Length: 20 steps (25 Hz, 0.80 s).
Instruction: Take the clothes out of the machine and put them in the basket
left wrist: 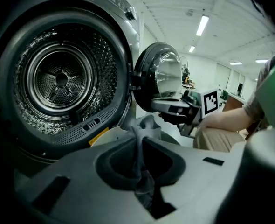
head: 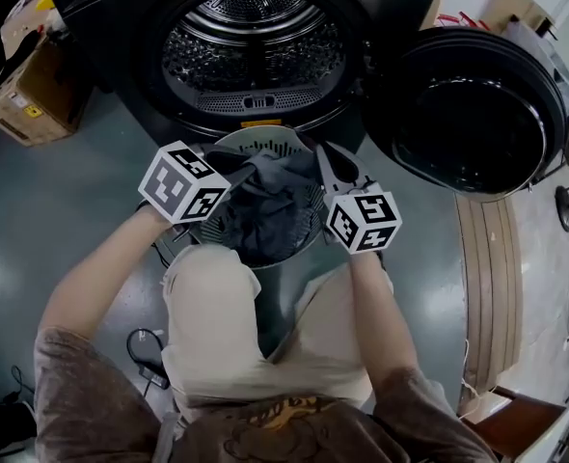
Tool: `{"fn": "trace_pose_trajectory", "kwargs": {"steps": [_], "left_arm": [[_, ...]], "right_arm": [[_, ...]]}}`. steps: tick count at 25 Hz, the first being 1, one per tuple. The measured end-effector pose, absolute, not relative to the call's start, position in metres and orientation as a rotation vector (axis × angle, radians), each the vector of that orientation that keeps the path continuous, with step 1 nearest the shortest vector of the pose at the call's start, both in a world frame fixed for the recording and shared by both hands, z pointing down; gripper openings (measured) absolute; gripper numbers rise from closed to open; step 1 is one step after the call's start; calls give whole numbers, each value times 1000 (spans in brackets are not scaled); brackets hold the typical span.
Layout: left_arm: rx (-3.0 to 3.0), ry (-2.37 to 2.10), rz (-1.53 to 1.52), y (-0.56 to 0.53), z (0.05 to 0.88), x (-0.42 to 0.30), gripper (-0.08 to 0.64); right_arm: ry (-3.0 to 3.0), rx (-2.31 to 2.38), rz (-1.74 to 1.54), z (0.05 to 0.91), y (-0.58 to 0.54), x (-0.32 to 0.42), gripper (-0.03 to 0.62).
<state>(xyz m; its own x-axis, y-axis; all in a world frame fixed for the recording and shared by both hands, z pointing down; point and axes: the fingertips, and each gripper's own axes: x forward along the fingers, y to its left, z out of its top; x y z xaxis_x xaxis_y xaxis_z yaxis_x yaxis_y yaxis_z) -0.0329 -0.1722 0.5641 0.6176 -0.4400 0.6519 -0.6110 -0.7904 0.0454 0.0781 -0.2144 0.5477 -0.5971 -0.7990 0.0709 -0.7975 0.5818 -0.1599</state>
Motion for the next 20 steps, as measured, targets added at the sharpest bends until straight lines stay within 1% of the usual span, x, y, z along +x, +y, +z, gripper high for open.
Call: {"fn": "trace_pose_trajectory", "kwargs": {"steps": [7,8,10,11,12,14,17,20], "left_arm": [[2560,-898,892,-170,564,-43,46],[2564,-931,882,-174,562,-44,69],[2577,-975,871,-181,562,-46,214],[2582,-979,864,-183,563,-45,265],[2585,-976,853,-185,564,-45,286],[2583,-969,827,-189,565,-44,305],[2574,-959,765,-201,564,-46,310],[2567,-919,720,-212,556,-53,310]], "right_arm": [[2804,-1392,-289,553,-217,68,-5],[2803,-1390,-291,553,-218,67,-5],[2792,-1381,-299,551,-218,64,-5],[2787,-1374,-302,550,-218,62,-5],[2783,-1366,-303,548,-219,60,-5],[2781,-1354,-300,547,-219,53,-5],[2785,-1363,-308,551,-224,44,-5],[2762,-1364,-389,542,-228,38,-5]]}}
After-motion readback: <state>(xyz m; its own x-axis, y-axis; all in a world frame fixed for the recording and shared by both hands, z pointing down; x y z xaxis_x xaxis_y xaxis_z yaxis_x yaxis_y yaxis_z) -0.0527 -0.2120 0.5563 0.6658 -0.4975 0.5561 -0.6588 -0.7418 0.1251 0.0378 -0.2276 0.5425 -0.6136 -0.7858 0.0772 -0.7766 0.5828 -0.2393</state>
